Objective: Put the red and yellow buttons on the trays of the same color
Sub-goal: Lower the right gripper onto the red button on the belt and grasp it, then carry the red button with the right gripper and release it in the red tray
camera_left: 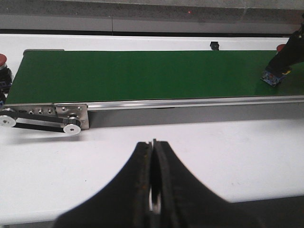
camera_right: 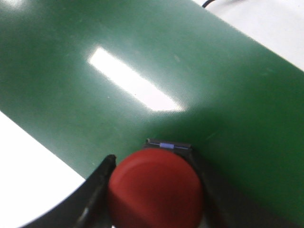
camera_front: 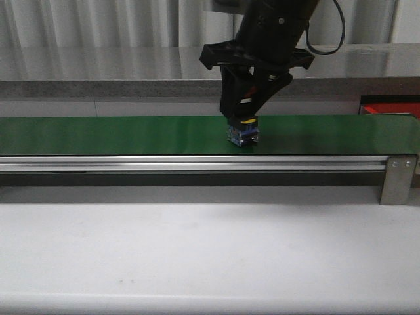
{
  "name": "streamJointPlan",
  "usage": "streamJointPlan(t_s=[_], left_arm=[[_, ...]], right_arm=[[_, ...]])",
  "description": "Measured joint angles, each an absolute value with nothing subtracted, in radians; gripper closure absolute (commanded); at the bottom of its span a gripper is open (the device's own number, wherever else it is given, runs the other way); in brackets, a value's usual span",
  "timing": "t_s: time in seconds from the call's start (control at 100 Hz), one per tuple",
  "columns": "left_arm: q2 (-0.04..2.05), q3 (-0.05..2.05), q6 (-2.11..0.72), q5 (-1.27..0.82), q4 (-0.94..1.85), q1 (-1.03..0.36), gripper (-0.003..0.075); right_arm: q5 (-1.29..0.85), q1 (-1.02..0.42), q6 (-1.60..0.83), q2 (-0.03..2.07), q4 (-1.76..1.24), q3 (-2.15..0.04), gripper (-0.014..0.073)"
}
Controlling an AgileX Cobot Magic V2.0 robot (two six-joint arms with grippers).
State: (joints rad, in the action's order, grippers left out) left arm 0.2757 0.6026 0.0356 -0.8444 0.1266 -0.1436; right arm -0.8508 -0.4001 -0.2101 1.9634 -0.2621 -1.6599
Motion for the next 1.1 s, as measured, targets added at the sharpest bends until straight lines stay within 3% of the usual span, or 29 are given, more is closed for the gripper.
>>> streamJointPlan(t_s=[0.39, 1.1], left_arm=[[0.276, 0.603, 0.036, -0.844, 0.127, -0.144, 0.0741], [0.276, 0.603, 0.036, -0.844, 0.127, -0.144, 0.0741]], right_arm=[[-0.864, -0.319, -0.210, 1.853, -0.262, -1.660, 0.0477], [-0.800, 0.175, -0.209, 1.826, -0.255, -1.593, 0.0477]])
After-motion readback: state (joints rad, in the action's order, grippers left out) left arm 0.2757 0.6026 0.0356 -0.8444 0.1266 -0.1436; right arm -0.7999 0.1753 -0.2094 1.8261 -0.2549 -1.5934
